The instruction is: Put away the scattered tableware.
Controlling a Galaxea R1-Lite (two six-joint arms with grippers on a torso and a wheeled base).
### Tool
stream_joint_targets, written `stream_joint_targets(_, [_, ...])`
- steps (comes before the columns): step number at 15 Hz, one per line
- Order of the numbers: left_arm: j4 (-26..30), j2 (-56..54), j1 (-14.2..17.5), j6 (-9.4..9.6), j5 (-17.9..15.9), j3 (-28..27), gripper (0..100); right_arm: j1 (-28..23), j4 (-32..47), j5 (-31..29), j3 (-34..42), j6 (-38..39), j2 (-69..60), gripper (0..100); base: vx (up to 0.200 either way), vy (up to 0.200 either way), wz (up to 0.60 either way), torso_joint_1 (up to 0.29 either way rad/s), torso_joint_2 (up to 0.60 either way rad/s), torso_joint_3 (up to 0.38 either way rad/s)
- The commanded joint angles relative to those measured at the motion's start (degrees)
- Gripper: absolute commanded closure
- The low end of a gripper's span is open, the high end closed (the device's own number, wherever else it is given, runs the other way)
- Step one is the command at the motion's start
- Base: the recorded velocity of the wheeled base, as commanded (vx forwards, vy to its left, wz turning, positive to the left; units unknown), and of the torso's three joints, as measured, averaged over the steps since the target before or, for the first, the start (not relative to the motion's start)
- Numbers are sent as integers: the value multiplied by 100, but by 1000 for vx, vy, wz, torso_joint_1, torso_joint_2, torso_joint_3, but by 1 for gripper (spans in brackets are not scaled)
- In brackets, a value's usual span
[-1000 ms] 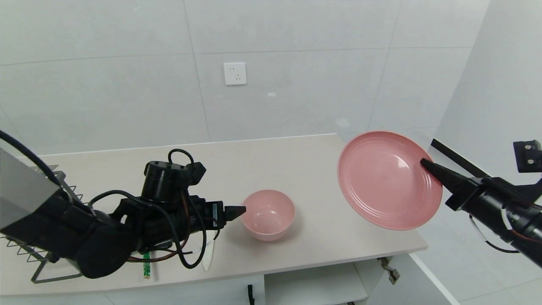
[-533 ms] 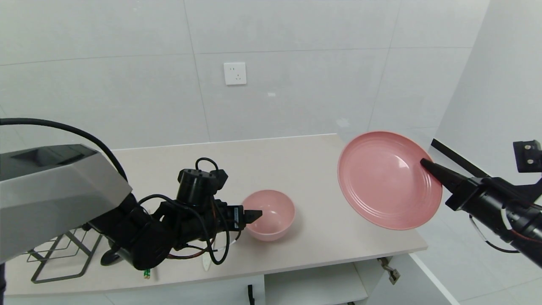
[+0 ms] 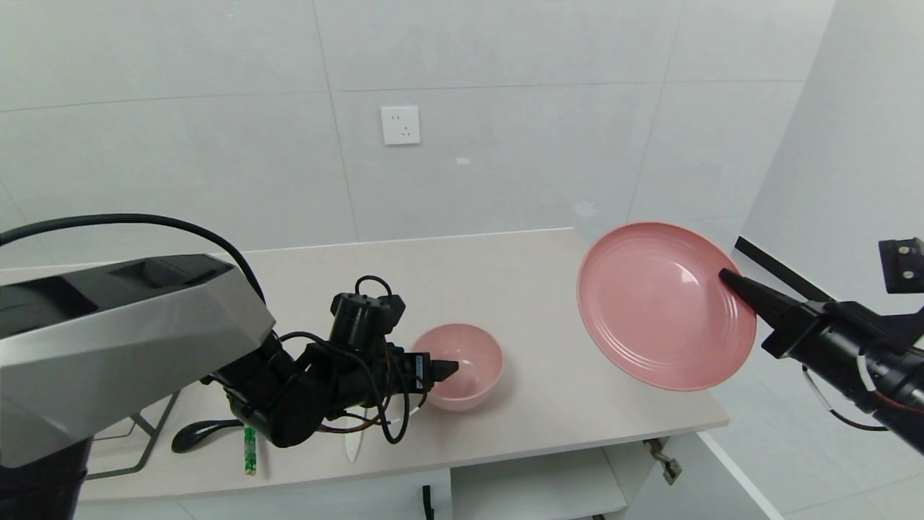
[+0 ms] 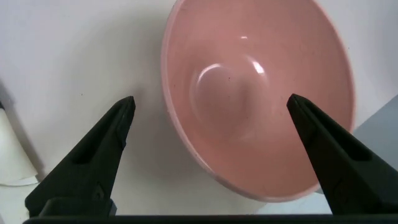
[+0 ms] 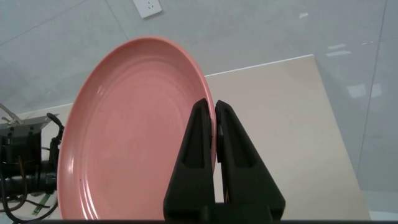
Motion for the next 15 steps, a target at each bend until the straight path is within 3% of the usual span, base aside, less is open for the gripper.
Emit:
stream_joint_targets(1, [-29, 139, 0, 4, 7, -41, 0, 4, -6, 4, -1, -1, -51, 100, 0, 0, 0, 0, 0, 0])
stream_joint_targets(4, [-47, 236, -18, 4, 103, -49, 0, -5, -6, 4, -1, -1, -51, 100, 0, 0, 0, 0, 0, 0])
stream_joint_targets(5, [-29, 236, -18, 4, 174, -41, 100, 4, -6, 4, -1, -1, -51, 100, 0, 0, 0, 0, 0, 0])
stream_joint_targets(12, [-117, 210, -97, 4, 244, -32, 100, 4, -6, 4, -1, -1, -51, 100, 0, 0, 0, 0, 0, 0])
stream_joint_targets(15, [-495, -230, -18, 21, 332, 188, 100, 13, -6, 4, -10, -1, -42, 100, 0, 0, 0, 0, 0, 0])
